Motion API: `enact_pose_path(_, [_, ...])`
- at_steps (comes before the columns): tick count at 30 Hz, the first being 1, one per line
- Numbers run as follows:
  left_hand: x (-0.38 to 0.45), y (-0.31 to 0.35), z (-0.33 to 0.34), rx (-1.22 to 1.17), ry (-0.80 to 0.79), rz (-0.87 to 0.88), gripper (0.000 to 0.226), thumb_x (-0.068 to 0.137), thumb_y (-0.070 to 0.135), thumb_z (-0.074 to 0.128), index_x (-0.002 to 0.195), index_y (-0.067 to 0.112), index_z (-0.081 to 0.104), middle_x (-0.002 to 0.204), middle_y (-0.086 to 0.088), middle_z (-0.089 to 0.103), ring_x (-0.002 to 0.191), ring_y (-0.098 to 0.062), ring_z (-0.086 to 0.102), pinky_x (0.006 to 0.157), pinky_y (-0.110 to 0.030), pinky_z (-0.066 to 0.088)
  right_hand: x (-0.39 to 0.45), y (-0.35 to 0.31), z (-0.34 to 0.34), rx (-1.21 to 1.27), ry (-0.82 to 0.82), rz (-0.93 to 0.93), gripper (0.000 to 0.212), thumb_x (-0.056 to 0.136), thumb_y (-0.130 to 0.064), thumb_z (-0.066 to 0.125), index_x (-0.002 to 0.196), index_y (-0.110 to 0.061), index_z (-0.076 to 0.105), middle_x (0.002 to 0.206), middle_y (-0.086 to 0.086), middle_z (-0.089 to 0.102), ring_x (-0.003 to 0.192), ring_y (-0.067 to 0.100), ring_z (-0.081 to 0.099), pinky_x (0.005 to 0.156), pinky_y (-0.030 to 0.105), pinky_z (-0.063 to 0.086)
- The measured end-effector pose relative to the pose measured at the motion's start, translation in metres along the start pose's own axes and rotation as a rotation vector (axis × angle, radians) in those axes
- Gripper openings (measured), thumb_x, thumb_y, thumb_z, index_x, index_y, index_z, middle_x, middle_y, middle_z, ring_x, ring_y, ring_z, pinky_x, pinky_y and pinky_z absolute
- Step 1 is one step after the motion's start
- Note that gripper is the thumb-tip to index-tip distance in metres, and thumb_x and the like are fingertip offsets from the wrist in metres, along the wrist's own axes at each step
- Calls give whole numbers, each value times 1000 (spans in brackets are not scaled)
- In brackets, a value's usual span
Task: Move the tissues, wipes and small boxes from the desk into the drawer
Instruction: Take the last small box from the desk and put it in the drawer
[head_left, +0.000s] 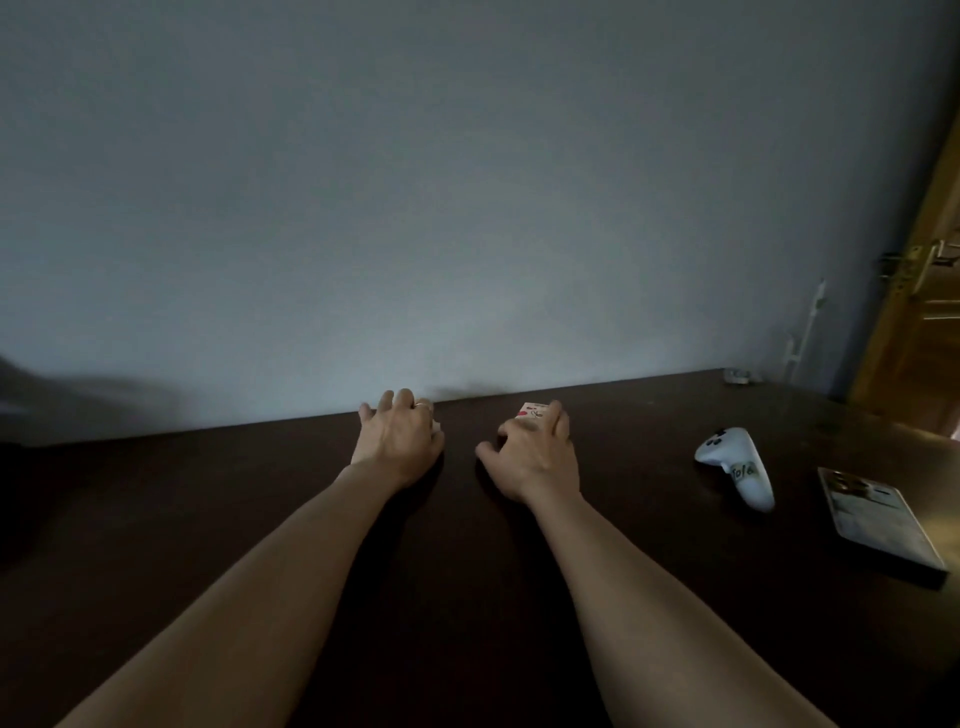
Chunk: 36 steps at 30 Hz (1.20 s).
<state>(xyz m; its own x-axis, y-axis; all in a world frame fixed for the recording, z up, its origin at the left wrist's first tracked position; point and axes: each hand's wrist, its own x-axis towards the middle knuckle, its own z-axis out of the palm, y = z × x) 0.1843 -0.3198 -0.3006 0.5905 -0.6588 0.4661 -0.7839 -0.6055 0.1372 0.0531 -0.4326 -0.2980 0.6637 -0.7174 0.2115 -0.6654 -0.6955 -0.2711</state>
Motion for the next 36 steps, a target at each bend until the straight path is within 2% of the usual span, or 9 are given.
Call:
enact_pose_path(11, [-56,-4,-34,-79,-47,11,17,92,39,60,88,24,55,111,-2,52,86,-27,64,76,-36,52,-12,4,-2,5,-10,-81,60,99,-60,39,139,-21,61,153,12,39,130,34,46,99,43,46])
enact_pose_path(16, [-104,-4,-66,-90,-119,-24,22,87,46,59,78,27,54,117,7,47,90,-26,64,77,-33,49,-63,10,-19,88,-71,-257,54,98,-58,47,137,-26,64,156,3,43,134,30,48,107,41,43])
enact_pose_path(18, [-123,1,-86,-41,-138,-49,23,85,49,52,82,26,56,106,5,59,90,-26,64,75,-35,50,-92,6,-31,204,-50,-343,44,97,-50,57,134,-30,67,154,-8,50,137,19,50,109,35,42])
enact_pose_path(20, [-146,1,-105,21,-169,-42,29,81,54,49,84,26,55,96,2,64,88,-24,62,72,-36,49,-125,0,-40,350,50,-383,29,92,-42,68,119,-33,76,135,-15,66,123,11,61,97,26,48])
enact_pose_path(24, [-210,-13,-143,34,-261,-33,46,79,70,42,103,32,53,84,11,55,96,-20,50,77,-39,37,-193,-16,-52,569,166,-381,14,81,-30,82,91,-34,72,107,-14,73,100,5,68,80,22,53])
enact_pose_path(27, [-266,-23,-167,111,-325,37,75,76,79,39,139,40,44,127,5,60,122,-22,44,96,-43,38,-247,-24,-62,742,252,-360,25,84,-24,82,88,-34,59,101,-19,68,98,2,65,68,8,45])
enact_pose_path(29, [-309,-27,-181,92,-335,58,87,74,89,30,146,41,42,141,7,51,129,-19,38,104,-41,35,-288,-31,-68,872,259,-392,33,87,-24,79,97,-37,51,102,-20,65,98,2,66,69,12,51])
enact_pose_path(32, [-376,-29,-205,87,-200,101,96,76,93,17,141,32,53,132,4,55,122,-19,45,99,-38,42,-359,-39,-60,1113,224,-508,41,90,-25,77,117,-31,47,112,-12,67,104,6,69,77,24,58])
enact_pose_path(36, [-460,-31,-214,181,250,162,68,91,74,43,114,15,69,101,-3,64,92,-25,59,75,-38,49,-452,-41,-21,1244,221,-565,43,98,-32,67,135,-24,46,120,-15,63,106,15,69,74,23,57])
